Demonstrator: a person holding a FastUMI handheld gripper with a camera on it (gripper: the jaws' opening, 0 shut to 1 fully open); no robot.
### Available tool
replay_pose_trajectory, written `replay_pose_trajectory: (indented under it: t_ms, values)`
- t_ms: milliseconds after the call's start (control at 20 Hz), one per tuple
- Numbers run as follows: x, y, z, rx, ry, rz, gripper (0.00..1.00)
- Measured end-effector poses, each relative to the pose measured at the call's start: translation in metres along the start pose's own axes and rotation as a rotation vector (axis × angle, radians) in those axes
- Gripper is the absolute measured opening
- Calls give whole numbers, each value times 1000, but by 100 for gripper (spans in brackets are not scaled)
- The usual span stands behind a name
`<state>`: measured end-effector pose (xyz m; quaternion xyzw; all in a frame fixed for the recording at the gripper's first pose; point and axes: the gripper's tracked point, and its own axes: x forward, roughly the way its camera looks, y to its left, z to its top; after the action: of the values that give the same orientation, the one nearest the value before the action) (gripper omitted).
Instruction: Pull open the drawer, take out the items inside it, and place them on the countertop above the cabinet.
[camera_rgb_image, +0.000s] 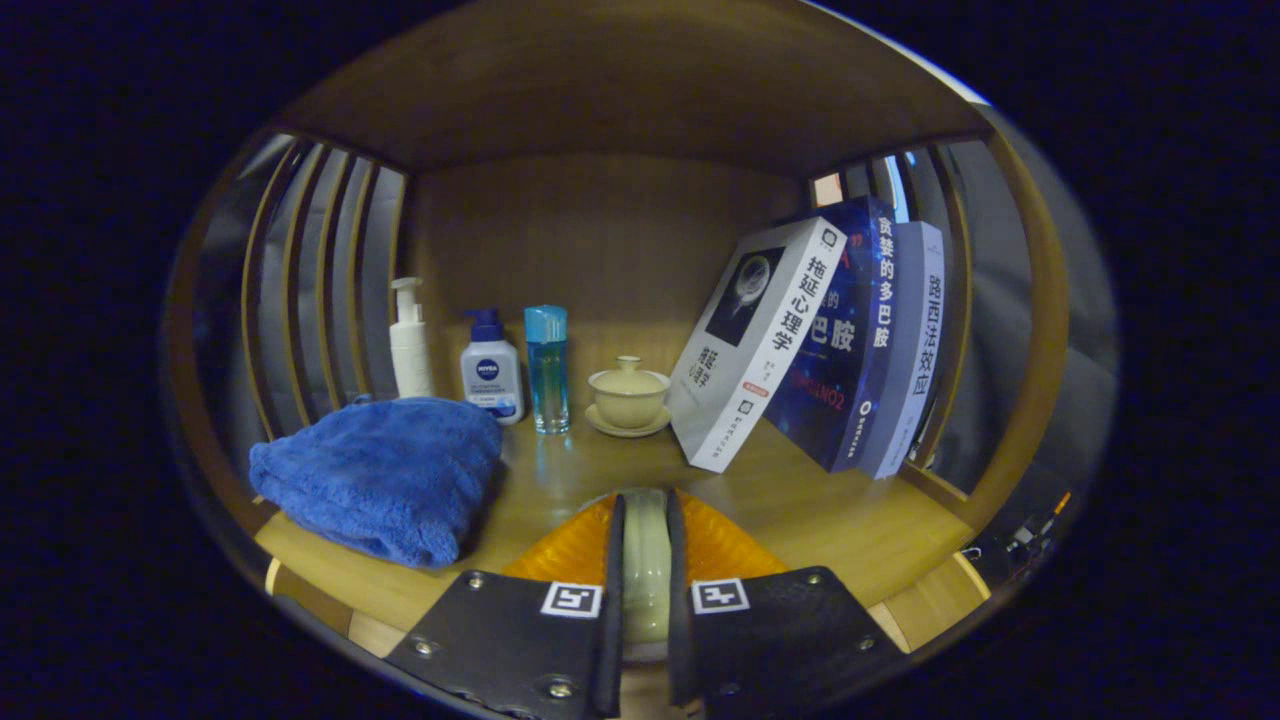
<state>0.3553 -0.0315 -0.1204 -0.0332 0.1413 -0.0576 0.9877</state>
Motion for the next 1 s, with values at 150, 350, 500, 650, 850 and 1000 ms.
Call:
replay_pose_trajectory:
  t_ms: [150, 350, 500, 650, 850, 1000]
  values:
    - [7, 0, 3, -25, -33, -22, 19]
    - [11, -1, 1, -68, -25, -37, 23]
    - [9, -8, -2, -85, -28, -53, 34]
    - [-6, -4, -5, -68, -7, -23, 74]
    - [-37, -3, 14, -88, -70, 3, 98]
    - [-74, -3, 25, -87, -92, 30, 98]
